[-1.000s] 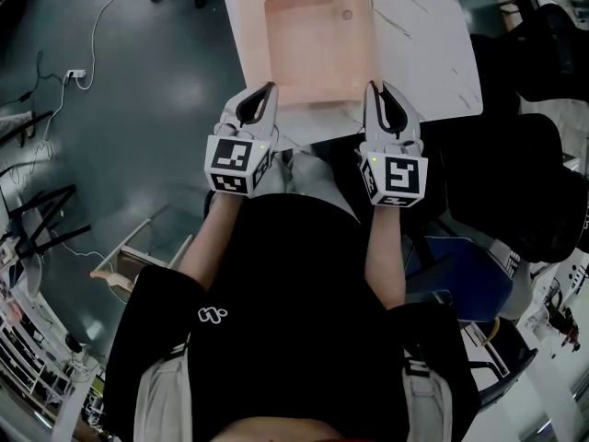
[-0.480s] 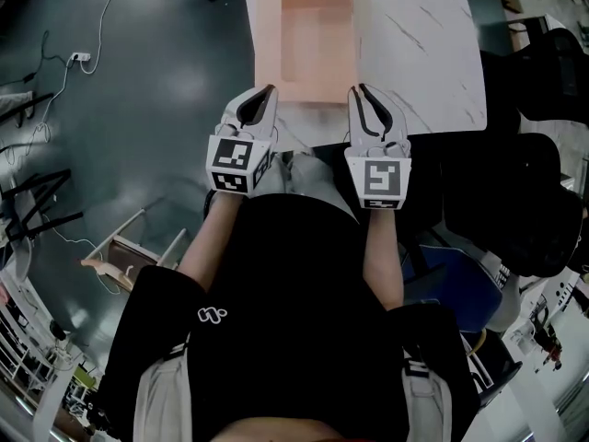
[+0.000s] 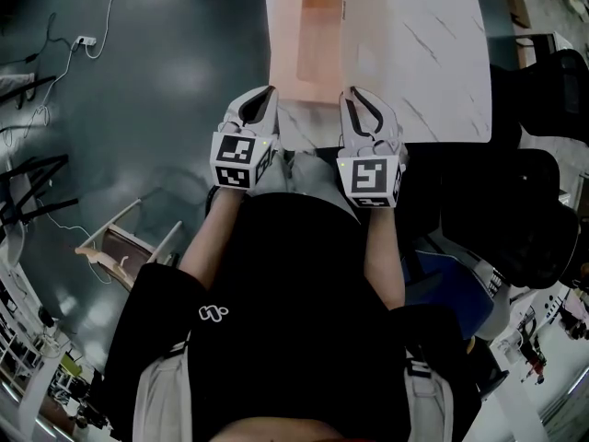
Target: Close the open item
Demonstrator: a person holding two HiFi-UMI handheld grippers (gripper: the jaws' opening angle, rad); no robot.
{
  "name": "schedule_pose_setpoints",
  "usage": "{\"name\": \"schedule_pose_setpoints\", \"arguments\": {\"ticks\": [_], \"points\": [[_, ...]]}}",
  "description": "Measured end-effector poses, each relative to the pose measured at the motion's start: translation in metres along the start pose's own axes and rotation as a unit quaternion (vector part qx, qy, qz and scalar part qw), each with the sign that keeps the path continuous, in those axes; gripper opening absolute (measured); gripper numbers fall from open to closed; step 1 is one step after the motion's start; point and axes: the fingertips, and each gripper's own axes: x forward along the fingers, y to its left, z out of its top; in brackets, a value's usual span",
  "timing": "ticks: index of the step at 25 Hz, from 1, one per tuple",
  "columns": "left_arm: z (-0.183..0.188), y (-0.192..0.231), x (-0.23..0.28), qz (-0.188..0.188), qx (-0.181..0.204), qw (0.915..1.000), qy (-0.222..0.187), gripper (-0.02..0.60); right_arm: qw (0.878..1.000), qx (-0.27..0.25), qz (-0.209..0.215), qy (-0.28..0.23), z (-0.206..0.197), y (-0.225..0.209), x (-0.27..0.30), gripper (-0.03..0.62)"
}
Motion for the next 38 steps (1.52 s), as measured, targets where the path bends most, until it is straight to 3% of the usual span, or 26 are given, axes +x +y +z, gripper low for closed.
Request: {"name": "schedule_pose_setpoints", "arguments": {"ticks": [21, 38], "points": [[-0.025, 0.025, 0.001, 0.010, -0.034, 0.9992, 0.020, -0.011, 0.989, -0.058, 0.119, 0.064, -0.022, 0.079, 0.067, 0.075], [-0.037, 0.043, 0.000, 0.030, -0.061, 0.9973, 0.027, -0.011, 0.962, -0.097, 0.220, 0.128, -0.050, 0.117, 0.095, 0.083]]}}
